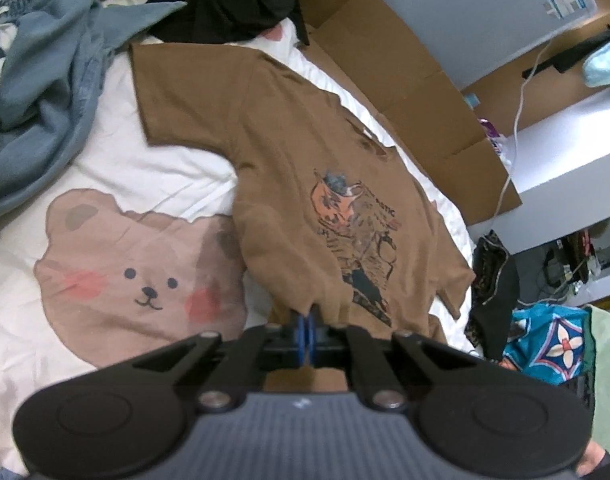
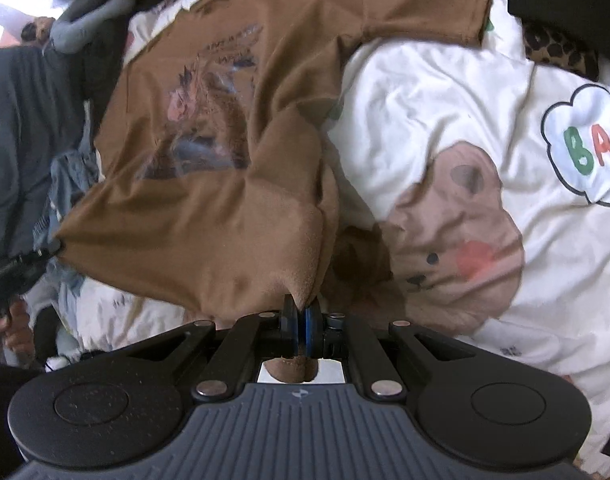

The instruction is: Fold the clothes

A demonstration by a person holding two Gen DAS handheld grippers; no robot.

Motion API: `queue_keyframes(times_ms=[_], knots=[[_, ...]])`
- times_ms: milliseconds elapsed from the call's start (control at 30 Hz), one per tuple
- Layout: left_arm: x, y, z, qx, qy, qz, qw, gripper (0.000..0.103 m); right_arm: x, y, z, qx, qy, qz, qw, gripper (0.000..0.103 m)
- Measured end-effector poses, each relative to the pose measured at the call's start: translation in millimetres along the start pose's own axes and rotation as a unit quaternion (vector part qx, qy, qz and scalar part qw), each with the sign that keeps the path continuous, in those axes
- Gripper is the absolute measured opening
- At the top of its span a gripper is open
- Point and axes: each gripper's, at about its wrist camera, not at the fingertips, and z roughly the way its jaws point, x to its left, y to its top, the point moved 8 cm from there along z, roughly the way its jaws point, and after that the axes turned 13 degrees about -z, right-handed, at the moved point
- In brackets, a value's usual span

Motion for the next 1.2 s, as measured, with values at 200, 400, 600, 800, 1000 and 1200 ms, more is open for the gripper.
queue_keyframes(times_ms=[200, 400, 600, 800, 1000, 1200], knots=[[29, -1, 8, 0.005, 0.040, -0.008, 0.9991, 0.002, -17, -51, 31, 0.076, -0.023, 0.011, 0.997, 0.001], [57, 7, 20, 0.004, 0.080, -0.025, 0.9965, 0.002, -17, -79, 60, 0.126, -0.018, 0.007, 0.992, 0.001], [68, 3, 38, 0.027, 0.115, -0.003, 0.9929, 0.009, -22, -76, 63, 0.126, -0.034, -0.002, 0.991, 0.001], [82, -9, 46, 0.047, 0.140, 0.017, 0.9889, 0.046, -28, -76, 66, 0.120, -0.035, 0.008, 0.992, 0.001], [90, -24, 54, 0.057, 0.154, 0.044, 0.9854, 0.057, -28, -76, 69, 0.123, -0.039, 0.007, 0.992, 0.001], [82, -29, 67, 0.079, 0.111, 0.046, 0.9896, 0.003, -27, -72, 68, 0.118, -0.045, -0.003, 0.992, 0.001]])
